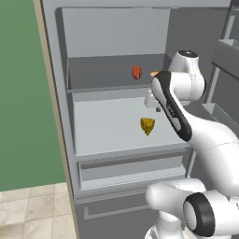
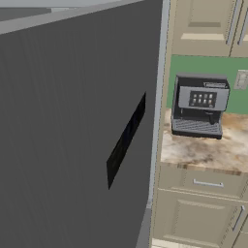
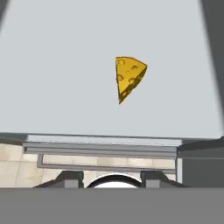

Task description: Take the cheese, shrimp, and sweet potato from the fridge and place them on the plate on the dining counter to create an appetizer plate.

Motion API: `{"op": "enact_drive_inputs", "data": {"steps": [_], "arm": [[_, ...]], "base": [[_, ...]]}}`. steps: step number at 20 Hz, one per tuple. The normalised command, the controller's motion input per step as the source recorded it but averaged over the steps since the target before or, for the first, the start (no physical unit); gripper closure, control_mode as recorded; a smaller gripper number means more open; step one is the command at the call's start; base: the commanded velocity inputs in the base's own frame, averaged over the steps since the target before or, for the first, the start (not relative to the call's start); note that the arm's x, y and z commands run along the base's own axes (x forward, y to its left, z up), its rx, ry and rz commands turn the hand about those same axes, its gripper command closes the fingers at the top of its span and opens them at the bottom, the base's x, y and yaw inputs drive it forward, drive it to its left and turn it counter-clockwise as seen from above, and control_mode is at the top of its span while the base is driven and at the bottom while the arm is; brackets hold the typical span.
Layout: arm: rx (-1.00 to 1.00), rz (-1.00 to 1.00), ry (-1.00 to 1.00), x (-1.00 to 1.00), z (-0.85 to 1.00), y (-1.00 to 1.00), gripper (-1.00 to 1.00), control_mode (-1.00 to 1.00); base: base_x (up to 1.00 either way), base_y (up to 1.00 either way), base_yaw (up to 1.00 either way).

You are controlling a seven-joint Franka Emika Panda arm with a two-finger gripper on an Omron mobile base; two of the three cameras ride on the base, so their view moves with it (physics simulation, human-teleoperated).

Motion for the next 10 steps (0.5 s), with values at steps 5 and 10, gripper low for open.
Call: {"op": "enact_drive_inputs", "data": {"steps": [5, 10], "arm": [[-0.01, 0.00, -0.13, 0.00, 0.21, 0.00, -1.00, -1.00], [-0.05, -0.01, -0.19, 0.00, 0.36, 0.00, -1.00, -1.00]], "base": [[0.00, 0.00, 0.00], [0.00, 0.00, 0.00]]}}
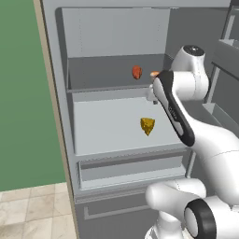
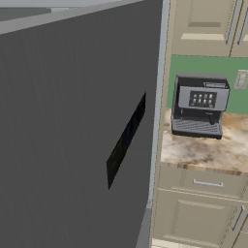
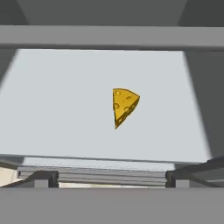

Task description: Take the cheese, shrimp, and sweet potato from the fridge and place them on the plate on the dining counter to create an appetizer plate.

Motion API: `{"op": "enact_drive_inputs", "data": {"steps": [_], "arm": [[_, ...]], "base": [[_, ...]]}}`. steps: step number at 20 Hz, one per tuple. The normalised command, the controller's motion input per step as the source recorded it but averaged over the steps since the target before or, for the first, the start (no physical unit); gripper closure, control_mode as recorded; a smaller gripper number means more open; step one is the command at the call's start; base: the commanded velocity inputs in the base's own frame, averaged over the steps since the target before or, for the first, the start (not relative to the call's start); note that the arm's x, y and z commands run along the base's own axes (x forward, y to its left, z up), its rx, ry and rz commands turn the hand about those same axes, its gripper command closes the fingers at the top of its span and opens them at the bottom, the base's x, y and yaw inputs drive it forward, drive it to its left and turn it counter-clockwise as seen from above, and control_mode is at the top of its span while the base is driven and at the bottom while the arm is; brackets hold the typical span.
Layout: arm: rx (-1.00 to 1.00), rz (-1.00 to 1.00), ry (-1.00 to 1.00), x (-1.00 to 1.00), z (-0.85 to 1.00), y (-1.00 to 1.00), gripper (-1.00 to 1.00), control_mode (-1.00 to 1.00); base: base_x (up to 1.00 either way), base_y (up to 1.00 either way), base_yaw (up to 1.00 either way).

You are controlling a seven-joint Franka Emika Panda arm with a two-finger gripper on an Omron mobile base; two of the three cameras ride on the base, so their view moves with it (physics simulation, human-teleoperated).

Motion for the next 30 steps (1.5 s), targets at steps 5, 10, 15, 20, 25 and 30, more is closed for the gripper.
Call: {"op": "enact_drive_inputs", "data": {"steps": [5, 10, 15, 20, 25, 30], "arm": [[-0.01, -0.08, -0.07, 0.00, 0.19, 0.00, -1.00, -1.00], [0.00, -0.12, 0.00, 0.06, 0.02, 0.00, -1.00, -1.00], [0.01, -0.12, -0.04, 0.40, 0.06, -0.01, -1.00, -1.00], [0.01, -0.04, 0.00, 0.42, 0.18, 0.00, -1.00, -1.00], [0.01, -0.01, 0.00, 0.38, 0.19, -0.08, -1.00, -1.00], [0.00, -0.01, 0.00, 0.38, 0.05, -0.16, -1.00, -1.00]], "base": [[0.00, 0.00, 0.00], [0.00, 0.00, 0.00], [0.00, 0.00, 0.00], [0.00, 0.00, 0.00], [0.00, 0.00, 0.00], [0.00, 0.00, 0.00]]}}
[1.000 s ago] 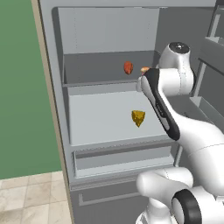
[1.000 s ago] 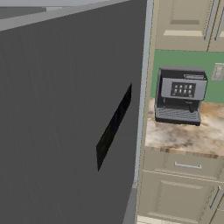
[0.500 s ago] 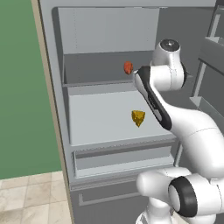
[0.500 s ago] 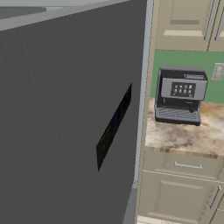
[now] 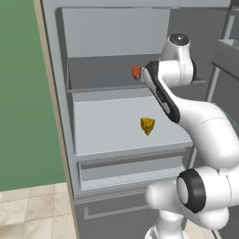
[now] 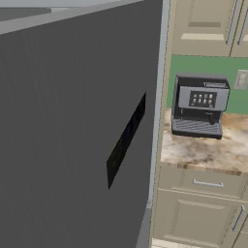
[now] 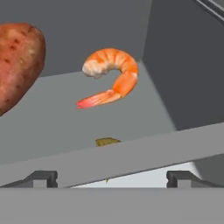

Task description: Take the cheese, shrimp, and sweet potato from the fridge and place them on the plate on the dining counter to create an appetizer plate.

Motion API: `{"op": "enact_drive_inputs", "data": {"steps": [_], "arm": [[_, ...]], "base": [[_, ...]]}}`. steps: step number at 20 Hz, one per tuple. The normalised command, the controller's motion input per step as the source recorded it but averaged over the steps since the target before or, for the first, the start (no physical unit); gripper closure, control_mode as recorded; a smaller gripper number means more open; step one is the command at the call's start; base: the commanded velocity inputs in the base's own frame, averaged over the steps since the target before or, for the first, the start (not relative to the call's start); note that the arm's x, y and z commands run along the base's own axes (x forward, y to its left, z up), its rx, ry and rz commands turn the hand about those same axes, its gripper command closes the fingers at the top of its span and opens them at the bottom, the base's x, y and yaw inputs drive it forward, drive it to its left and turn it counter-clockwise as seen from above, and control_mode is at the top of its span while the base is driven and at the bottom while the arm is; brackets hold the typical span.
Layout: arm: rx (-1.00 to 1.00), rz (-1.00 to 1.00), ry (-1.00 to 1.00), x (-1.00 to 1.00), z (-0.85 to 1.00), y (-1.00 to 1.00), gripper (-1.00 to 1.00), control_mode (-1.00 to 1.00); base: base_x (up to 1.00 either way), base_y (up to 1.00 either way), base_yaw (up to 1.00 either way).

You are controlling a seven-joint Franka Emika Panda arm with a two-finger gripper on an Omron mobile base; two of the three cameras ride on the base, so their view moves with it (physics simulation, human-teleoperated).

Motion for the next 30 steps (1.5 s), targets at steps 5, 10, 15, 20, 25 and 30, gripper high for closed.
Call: {"op": "enact_drive_inputs", "data": {"steps": [5, 10, 15, 20, 25, 30], "arm": [[0.00, -0.04, 0.00, 0.42, 0.00, -0.11, -1.00, -1.00], [0.00, -0.07, -0.02, 0.48, 0.00, -0.11, -1.00, -1.00], [0.00, -0.08, -0.04, 0.46, -0.01, -0.05, -1.00, -1.00], [0.00, -0.07, -0.06, 0.39, -0.02, 0.00, -1.00, -1.00], [0.00, -0.05, -0.08, 0.26, -0.08, 0.00, -1.00, -1.00], [0.00, -0.04, -0.07, 0.15, -0.25, 0.00, -1.00, -1.00]], "base": [[0.00, 0.00, 0.00], [0.00, 0.00, 0.00], [0.00, 0.00, 0.00], [0.00, 0.00, 0.00], [0.00, 0.00, 0.00], [0.00, 0.00, 0.00]]}}
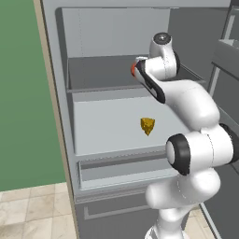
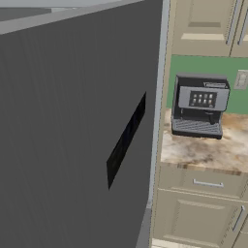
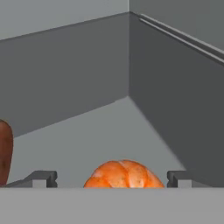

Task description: Take the cheese, shrimp, and sweet potato from the fridge and place them on the plate on the dining counter to create an appetizer plate.

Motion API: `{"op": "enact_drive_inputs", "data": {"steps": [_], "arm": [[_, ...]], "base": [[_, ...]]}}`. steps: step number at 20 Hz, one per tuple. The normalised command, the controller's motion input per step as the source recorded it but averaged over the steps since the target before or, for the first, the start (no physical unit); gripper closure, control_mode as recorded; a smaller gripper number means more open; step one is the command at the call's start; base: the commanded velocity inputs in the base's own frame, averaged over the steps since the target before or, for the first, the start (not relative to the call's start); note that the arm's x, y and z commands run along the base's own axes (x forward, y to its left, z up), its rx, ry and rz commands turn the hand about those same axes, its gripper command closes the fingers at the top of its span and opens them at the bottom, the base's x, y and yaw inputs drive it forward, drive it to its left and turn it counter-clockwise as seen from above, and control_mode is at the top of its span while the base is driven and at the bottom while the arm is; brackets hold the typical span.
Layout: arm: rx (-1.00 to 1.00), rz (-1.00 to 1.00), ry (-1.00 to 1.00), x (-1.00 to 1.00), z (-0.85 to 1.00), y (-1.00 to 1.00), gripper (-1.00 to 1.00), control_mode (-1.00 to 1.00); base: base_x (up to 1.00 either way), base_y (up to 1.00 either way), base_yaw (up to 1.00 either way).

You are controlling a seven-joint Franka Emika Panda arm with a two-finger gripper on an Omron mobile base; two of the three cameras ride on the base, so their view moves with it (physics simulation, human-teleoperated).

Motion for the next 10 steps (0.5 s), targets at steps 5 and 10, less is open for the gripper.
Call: {"op": "enact_drive_inputs", "data": {"steps": [5, 10], "arm": [[0.00, -0.06, -0.04, 0.05, -0.31, 0.00, -1.00, -1.00], [0.00, -0.09, 0.00, -0.01, -0.31, 0.00, -1.00, -1.00]], "base": [[0.00, 0.00, 0.00], [0.00, 0.00, 0.00]]}}
